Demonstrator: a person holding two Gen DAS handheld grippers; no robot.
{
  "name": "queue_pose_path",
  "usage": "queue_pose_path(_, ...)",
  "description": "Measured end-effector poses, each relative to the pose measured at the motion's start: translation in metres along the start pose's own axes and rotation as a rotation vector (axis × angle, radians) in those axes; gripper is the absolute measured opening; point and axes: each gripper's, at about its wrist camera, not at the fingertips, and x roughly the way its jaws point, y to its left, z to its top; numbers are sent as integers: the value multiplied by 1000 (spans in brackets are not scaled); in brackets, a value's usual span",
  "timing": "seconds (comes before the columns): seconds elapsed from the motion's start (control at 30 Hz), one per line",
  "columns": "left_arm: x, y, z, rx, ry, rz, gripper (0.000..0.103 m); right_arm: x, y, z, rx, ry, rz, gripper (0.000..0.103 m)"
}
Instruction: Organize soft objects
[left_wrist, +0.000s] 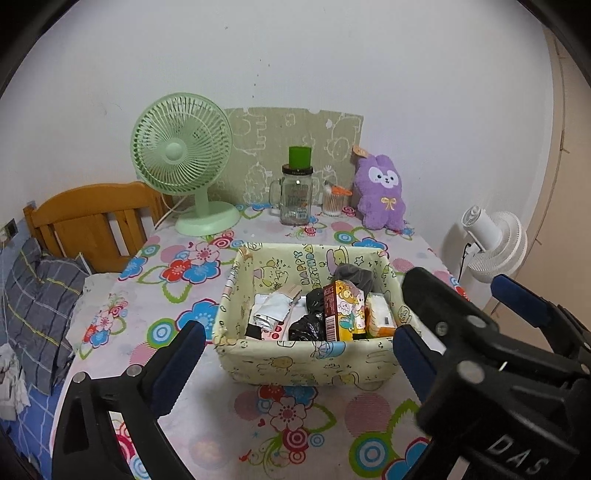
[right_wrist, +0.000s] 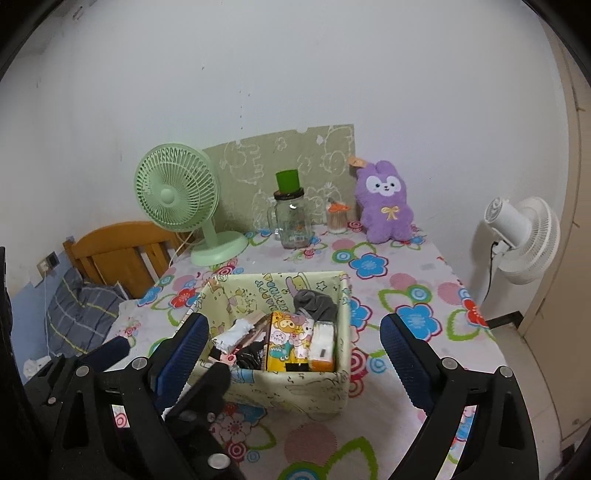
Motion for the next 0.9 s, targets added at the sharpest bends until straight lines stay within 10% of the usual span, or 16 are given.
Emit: queue_pose_path(0.9, -101, 13, -23, 15, -163, 56, 103, -105, -16, -12, -19, -95, -145, 97)
